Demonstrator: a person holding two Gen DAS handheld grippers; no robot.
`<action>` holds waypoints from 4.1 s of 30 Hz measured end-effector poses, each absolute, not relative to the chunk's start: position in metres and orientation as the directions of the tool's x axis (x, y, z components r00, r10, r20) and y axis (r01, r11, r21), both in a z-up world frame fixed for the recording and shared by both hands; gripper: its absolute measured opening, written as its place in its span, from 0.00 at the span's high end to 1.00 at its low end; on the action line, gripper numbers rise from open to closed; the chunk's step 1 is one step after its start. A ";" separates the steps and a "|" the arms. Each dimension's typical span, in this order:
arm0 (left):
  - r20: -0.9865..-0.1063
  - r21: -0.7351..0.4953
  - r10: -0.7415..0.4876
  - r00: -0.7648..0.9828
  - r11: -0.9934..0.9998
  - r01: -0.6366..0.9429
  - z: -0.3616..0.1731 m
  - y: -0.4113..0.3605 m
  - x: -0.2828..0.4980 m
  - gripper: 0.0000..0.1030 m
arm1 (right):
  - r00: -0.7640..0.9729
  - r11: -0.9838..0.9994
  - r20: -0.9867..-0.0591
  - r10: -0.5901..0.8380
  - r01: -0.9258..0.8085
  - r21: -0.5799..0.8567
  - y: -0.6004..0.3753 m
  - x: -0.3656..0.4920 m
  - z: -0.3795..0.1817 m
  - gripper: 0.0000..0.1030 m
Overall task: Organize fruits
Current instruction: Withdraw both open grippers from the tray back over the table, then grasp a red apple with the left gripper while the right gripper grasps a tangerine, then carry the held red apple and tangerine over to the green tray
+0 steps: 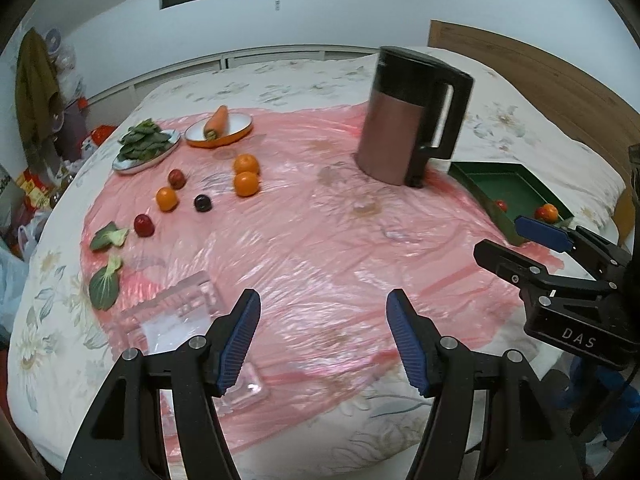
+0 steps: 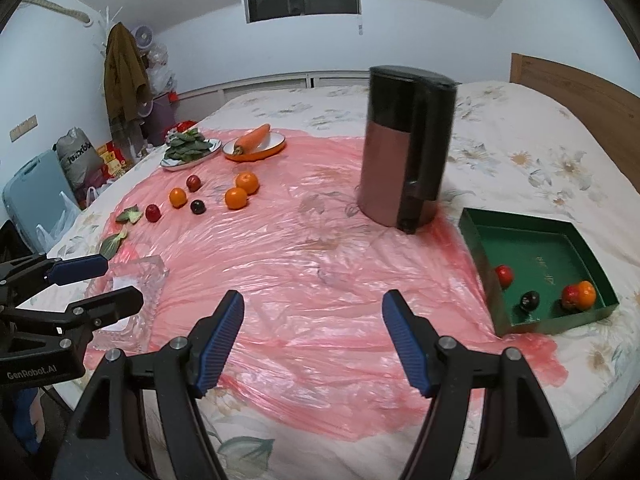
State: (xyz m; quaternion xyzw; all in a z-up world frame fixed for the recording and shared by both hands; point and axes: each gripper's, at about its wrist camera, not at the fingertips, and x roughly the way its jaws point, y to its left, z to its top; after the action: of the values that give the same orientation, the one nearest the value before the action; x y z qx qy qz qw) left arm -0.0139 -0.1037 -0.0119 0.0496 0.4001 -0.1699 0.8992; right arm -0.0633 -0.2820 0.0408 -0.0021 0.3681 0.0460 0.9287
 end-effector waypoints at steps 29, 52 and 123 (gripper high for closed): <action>-0.787 -0.116 -0.216 0.578 0.972 0.207 -0.056 -0.037 0.047 0.42 | 0.607 0.964 -0.761 0.229 -0.249 0.092 -0.207 0.022 -0.011 0.00; -0.785 -0.075 -0.093 0.612 0.996 0.055 -0.073 0.062 0.160 0.42 | 0.599 0.950 -0.750 0.279 -0.288 0.124 -0.161 0.135 -0.027 0.00; -0.818 -0.104 -0.156 0.553 0.987 0.124 -0.089 0.086 0.211 0.73 | 0.580 0.951 -0.754 0.309 -0.183 0.248 -0.177 0.205 -0.044 0.60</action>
State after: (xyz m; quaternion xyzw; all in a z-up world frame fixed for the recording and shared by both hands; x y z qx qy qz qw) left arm 0.2108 0.0863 -0.0887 -0.0173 0.4658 -0.0794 0.8811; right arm 0.2048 -0.1772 -0.0444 0.0718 0.4367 0.1389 0.8859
